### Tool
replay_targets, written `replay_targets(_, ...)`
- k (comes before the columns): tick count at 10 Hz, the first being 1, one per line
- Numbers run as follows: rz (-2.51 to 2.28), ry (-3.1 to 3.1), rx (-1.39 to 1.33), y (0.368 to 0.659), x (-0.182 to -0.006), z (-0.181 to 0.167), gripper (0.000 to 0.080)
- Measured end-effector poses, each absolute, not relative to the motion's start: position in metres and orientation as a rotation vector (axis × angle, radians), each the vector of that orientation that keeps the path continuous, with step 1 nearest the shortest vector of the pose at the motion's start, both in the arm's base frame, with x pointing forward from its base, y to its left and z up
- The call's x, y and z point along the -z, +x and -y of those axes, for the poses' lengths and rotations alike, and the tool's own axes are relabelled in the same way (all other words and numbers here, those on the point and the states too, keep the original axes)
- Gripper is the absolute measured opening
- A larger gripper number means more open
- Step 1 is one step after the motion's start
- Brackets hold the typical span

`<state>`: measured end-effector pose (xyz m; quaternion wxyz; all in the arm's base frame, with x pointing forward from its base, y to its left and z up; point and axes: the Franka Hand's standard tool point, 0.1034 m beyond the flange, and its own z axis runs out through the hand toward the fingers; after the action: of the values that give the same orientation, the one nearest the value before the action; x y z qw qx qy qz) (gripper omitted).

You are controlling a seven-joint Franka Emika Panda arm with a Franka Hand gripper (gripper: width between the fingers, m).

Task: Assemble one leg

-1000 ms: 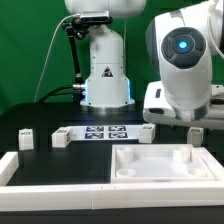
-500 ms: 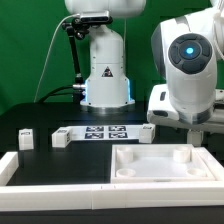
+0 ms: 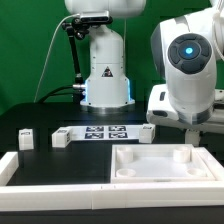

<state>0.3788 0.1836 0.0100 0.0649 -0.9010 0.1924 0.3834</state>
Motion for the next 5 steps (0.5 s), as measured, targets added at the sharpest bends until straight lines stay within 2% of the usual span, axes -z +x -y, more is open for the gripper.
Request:
replay_targets(4,-0.575,-2.717,-1.165,0.38,-0.014,-0.181,0.0287)
replay_targets(5,-0.563,-2.704,-1.184,0.387,-0.03,-0.175,0.0288)
